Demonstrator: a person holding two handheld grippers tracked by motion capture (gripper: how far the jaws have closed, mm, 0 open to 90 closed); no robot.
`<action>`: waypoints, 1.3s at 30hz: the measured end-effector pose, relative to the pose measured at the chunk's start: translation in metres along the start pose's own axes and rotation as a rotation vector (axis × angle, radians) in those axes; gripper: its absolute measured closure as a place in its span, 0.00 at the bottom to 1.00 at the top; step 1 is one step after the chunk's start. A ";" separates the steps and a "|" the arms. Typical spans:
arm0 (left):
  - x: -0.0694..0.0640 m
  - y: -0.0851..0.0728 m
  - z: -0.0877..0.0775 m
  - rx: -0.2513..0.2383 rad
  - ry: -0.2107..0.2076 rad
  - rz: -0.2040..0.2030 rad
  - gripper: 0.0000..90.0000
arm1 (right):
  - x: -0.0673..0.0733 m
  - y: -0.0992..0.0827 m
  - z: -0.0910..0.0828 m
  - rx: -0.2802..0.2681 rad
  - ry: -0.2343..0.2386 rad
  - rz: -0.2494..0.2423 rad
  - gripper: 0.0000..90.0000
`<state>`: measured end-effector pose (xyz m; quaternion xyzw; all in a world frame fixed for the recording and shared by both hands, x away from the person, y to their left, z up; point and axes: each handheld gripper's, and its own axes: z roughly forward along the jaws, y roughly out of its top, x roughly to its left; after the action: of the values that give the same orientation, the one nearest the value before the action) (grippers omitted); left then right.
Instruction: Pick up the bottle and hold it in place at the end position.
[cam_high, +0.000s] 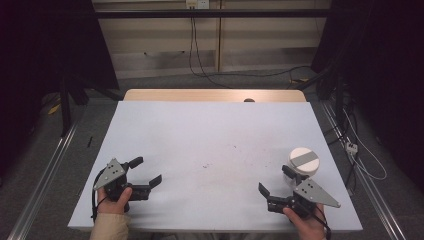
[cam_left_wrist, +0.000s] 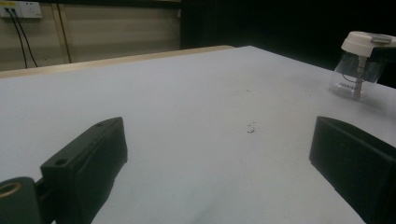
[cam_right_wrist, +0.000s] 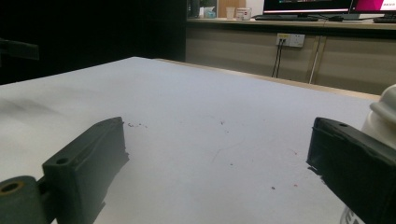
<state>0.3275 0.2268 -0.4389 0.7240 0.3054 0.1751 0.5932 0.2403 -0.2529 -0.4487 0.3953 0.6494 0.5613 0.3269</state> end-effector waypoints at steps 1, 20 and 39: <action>0.000 0.000 0.000 0.000 -0.001 -0.001 0.04 | 0.000 0.001 0.000 0.002 -0.001 -0.003 0.05; 0.000 -0.001 0.002 0.011 -0.004 -0.008 0.04 | -0.003 0.036 -0.009 0.000 0.004 0.021 0.07; 0.000 -0.001 0.003 0.023 -0.006 0.002 0.04 | -0.013 0.059 -0.015 0.031 -0.010 0.025 0.07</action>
<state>0.3291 0.2249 -0.4411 0.7316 0.3051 0.1699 0.5855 0.2420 -0.2676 -0.3888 0.4112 0.6514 0.5534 0.3166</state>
